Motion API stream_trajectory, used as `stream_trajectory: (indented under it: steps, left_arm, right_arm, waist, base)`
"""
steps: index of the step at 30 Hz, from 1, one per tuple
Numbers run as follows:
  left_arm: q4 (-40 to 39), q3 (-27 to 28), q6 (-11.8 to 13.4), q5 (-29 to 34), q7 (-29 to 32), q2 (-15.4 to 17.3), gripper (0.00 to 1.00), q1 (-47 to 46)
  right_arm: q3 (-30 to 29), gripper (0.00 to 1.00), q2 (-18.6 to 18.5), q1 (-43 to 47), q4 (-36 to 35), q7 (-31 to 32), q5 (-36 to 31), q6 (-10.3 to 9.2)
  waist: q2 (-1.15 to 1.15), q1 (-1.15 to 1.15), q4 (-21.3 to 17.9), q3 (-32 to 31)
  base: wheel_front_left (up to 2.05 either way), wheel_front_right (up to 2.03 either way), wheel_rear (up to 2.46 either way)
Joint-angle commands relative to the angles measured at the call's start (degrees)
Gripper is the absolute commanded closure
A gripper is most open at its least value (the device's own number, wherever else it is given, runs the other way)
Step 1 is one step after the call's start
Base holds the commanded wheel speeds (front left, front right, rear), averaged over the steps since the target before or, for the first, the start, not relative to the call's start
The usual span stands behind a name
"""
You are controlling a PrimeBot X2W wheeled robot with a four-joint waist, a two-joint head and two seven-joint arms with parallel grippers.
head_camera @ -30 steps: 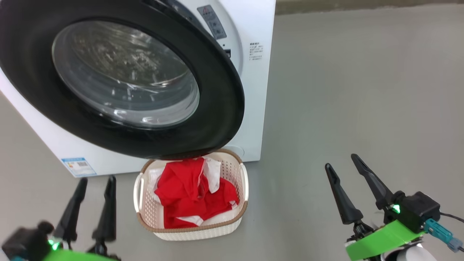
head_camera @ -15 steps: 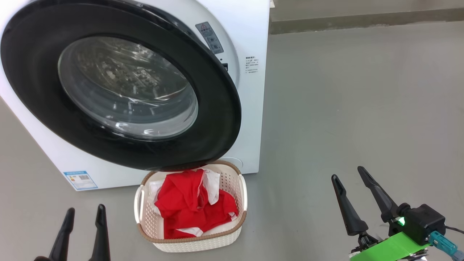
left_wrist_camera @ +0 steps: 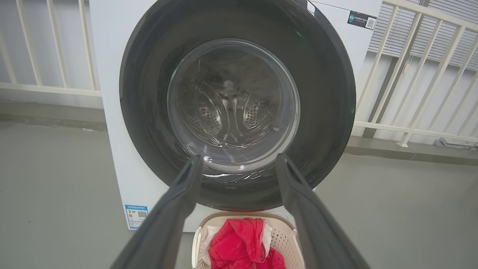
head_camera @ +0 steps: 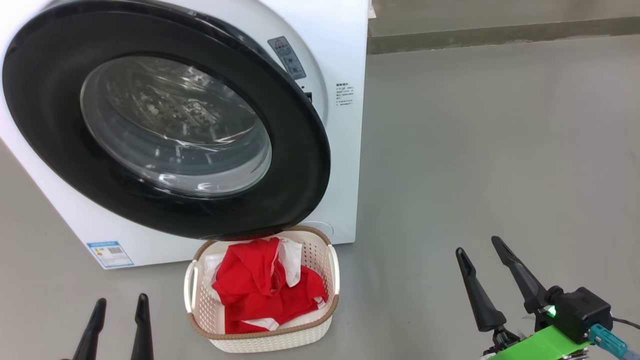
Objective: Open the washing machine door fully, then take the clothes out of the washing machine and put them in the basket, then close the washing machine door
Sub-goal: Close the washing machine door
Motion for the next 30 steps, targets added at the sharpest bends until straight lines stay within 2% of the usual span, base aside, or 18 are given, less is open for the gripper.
stream_trajectory:
  steps: [1, 10, 11, 12, 13, 20, 30]
  left_arm:
    - [-1.0, 2.1, -0.5, 0.7, -0.7, 0.3, 0.00, -1.7]
    - [-0.7, 2.4, -1.0, 2.0, -0.7, -0.4, 0.00, -2.0]
    - [-0.6, 2.4, -1.1, 2.1, -0.7, -0.5, 0.00, -2.0]
    - [-0.6, 2.3, -1.2, 2.2, -0.7, -0.5, 0.00, -2.1]
    - [-0.6, 2.2, -1.2, 2.3, -0.7, -0.6, 0.00, -2.1]
    - [-0.4, 1.4, -1.5, 2.6, -0.7, -0.8, 0.00, -2.7]
    - [-0.3, -1.6, -1.8, 2.5, -0.7, -1.1, 0.00, -5.6]
  right_arm:
    - [1.4, 0.00, -0.5, -1.4, -1.2, -0.4, -0.3, 0.36]
    - [2.5, 0.00, -0.9, -1.7, -0.9, -0.4, -0.6, 0.36]
    - [2.7, 0.11, -0.9, -1.8, -0.8, -0.4, -0.6, 0.36]
    - [3.1, 0.61, -1.1, -2.0, -0.6, -0.4, -0.7, 0.36]
    - [3.5, 0.99, -1.3, -2.3, -0.4, -0.4, -0.8, 0.36]
    - [5.2, 1.00, -1.6, -5.7, 0.9, -0.4, -1.1, 0.36]
    - [10.9, 1.00, -1.4, -17.2, 10.0, -0.4, -0.4, 0.36]
  waist:
    - [0.00, 0.00, 0.0, 0.0]
    - [0.00, 0.00, 0.9, -0.1]
    - [0.00, 0.00, 1.1, 0.0]
    - [0.00, 0.00, 1.4, 0.1]
    - [0.00, 0.00, 1.7, 0.2]
    - [0.00, 0.00, 3.9, 1.6]
    - [0.00, 0.00, 8.9, 5.9]
  base:
    - [0.00, 0.00, 0.00]
    - [0.00, 0.00, 0.00]
    - [0.00, 0.00, 0.00]
    - [0.00, 0.00, 0.00]
    - [0.00, 0.00, 0.00]
    - [0.00, 0.00, 0.00]
    - [0.00, 0.00, 0.00]
